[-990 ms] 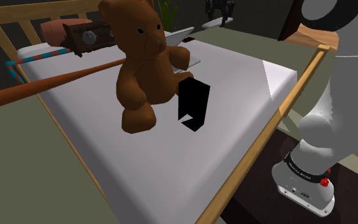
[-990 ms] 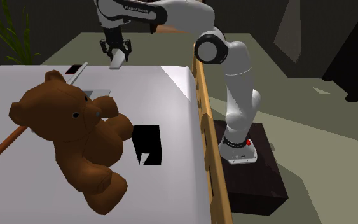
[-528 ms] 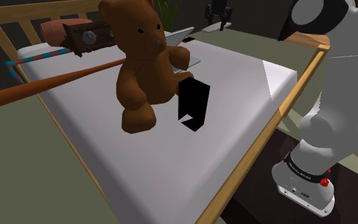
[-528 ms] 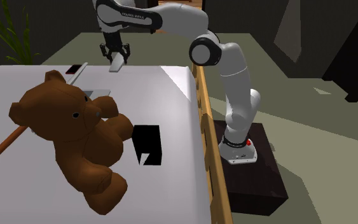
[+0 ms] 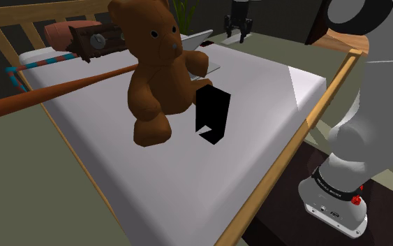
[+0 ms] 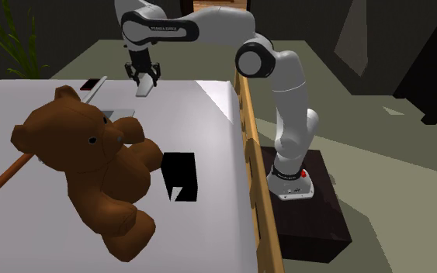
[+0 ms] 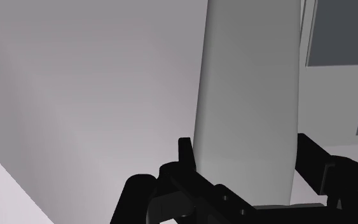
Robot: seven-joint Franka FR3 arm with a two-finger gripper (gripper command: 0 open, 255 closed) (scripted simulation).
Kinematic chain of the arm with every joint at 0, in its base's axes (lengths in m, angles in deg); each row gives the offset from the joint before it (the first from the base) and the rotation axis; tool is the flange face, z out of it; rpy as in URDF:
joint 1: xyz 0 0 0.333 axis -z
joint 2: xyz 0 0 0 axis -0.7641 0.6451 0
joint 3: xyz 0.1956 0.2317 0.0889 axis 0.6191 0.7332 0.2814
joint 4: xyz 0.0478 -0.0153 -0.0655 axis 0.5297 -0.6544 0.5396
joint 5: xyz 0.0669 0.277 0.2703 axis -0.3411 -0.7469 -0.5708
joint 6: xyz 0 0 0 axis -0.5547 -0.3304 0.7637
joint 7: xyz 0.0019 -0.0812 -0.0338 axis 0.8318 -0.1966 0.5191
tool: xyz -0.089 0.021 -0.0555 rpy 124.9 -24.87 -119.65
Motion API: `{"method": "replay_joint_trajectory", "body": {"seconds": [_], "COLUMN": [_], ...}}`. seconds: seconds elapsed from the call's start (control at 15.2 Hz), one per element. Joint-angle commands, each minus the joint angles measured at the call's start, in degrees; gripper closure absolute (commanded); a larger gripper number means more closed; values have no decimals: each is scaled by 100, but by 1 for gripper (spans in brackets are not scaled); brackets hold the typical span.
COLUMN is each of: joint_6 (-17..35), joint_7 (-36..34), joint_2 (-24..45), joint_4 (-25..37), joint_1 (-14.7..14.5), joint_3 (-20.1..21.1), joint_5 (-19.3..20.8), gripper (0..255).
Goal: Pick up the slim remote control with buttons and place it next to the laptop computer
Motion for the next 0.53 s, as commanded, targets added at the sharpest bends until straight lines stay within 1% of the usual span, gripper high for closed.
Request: {"method": "replay_joint_trajectory", "body": {"seconds": [0.0, 0.46], "joint_6": [196, 783], "joint_7": [1, -13], "joint_2": [-31, -118], "joint_4": [-221, -896], "joint_1": [29, 99], "joint_3": [-3, -10], "joint_5": [-9, -30], "gripper": [255, 255]}}
